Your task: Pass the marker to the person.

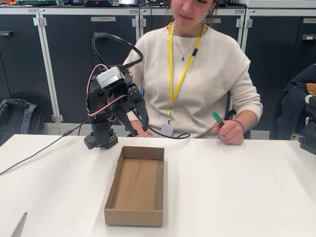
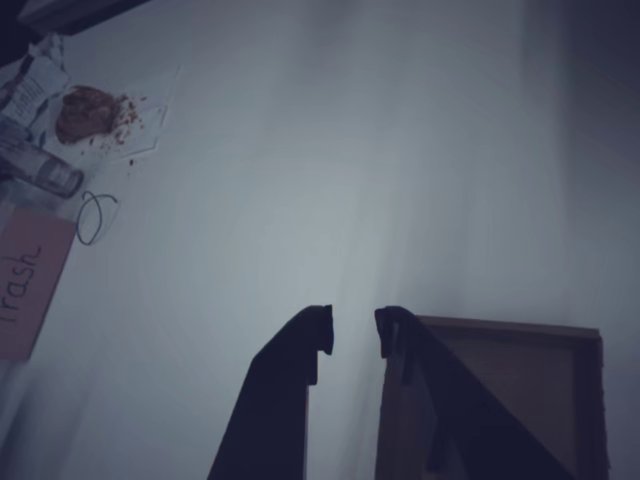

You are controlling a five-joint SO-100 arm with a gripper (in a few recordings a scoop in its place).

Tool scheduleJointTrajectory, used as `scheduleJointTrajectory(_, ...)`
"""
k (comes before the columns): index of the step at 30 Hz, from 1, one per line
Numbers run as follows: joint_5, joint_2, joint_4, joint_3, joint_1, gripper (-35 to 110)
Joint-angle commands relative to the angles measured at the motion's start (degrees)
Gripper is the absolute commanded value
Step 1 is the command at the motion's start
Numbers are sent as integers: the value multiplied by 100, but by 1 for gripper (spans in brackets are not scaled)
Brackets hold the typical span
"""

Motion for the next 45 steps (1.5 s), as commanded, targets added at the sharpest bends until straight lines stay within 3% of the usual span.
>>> scheduleJointTrajectory(1,18,483,-132,-18,35,8)
scheduleJointTrajectory(45,0,562,-88,123,35,8)
